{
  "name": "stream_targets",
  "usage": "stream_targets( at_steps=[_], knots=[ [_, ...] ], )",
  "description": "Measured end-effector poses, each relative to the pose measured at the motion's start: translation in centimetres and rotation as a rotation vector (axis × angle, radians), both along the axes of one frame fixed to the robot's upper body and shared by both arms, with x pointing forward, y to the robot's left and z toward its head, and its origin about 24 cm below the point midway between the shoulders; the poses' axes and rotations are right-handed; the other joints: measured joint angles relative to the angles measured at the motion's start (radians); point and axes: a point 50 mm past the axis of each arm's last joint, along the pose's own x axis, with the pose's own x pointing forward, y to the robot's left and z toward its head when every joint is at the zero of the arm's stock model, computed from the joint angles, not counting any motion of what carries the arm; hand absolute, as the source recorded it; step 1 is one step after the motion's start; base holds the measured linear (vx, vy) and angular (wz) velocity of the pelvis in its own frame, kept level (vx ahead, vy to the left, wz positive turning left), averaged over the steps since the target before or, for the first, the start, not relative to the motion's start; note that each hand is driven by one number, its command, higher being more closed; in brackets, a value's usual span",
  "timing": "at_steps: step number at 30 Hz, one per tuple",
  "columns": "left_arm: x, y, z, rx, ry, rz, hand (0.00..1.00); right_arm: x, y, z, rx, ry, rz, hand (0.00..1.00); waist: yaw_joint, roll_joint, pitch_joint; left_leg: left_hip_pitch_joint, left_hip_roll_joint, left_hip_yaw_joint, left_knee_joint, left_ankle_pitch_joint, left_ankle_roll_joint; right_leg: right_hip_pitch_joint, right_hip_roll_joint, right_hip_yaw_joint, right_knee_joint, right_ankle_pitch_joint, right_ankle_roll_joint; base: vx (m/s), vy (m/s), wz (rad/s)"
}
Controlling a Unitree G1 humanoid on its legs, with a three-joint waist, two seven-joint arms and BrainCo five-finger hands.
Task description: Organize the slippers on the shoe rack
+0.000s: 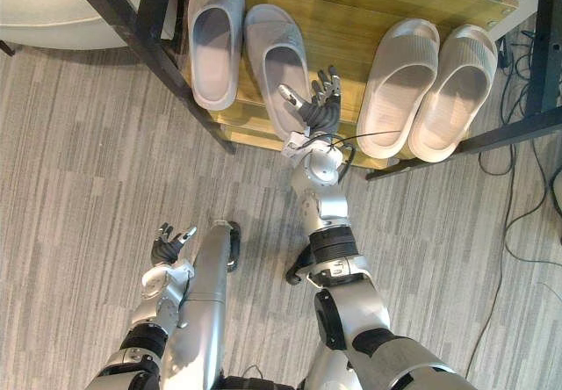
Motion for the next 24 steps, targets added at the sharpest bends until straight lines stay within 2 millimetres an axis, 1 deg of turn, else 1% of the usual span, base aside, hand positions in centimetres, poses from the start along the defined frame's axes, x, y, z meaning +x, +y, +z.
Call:
stream_targets(
  at_steps=[7, 11, 14, 17, 20, 24],
  knots=[
    [0.2, -0.2, 0.2, -0.004, -0.008, -0.003, 0.0, 0.7, 0.7, 0.3, 0.016, 0.018, 0.042, 0.0, 0.007, 0.0, 0.0, -0.009, -0.003, -0.012, -0.004, 0.002, -0.004, 0.002, -0.001, -0.014, -0.003, -0.004, 0.006, 0.0, 0.014, 0.03],
    [0.6, -0.7, 0.4, -0.016, -0.017, -0.01, 0.0, 0.9, 1.0, 1.1, 0.033, 0.007, 0.053, 0.0, 0.023, 0.001, 0.0, -0.022, -0.013, -0.027, -0.004, 0.006, -0.009, 0.002, -0.009, -0.028, 0.004, -0.009, 0.011, 0.0, 0.025, 0.11],
    [0.6, -0.8, 0.4, -0.02, -0.02, -0.009, 0.0, 1.3, 0.6, 1.2, 0.039, 0.015, 0.044, 0.0, 0.027, 0.002, 0.001, -0.023, -0.017, -0.028, -0.005, 0.006, -0.01, 0.002, -0.012, -0.03, 0.005, -0.012, 0.016, -0.01, 0.031, 0.04],
    [0.6, -0.9, 0.5, -0.018, -0.035, -0.005, 0.0, 1.6, 0.2, 2.0, 0.041, 0.003, 0.038, 0.0, 0.032, 0.003, 0.001, -0.035, -0.02, -0.038, -0.005, 0.008, -0.012, -0.001, -0.013, -0.041, 0.004, -0.014, 0.016, -0.01, 0.015, 0.04],
    [0.6, -0.8, 0.5, -0.018, -0.035, -0.004, 0.0, 1.8, -0.3, 2.1, 0.046, 0.006, 0.023, 0.0, 0.036, 0.005, 0.002, -0.039, -0.024, -0.046, -0.005, 0.009, -0.014, -0.001, -0.015, -0.046, 0.007, -0.017, 0.015, -0.03, 0.02, 0.08],
    [0.6, -0.9, 0.5, -0.019, -0.037, -0.004, 0.0, 2.2, -1.0, 2.4, 0.035, 0.01, 0.0, 0.0, 0.041, 0.011, 0.003, -0.051, -0.03, -0.056, -0.001, 0.011, -0.016, -0.009, -0.021, -0.053, 0.023, -0.028, -0.001, -0.03, -0.001, 0.07]
  ],
)
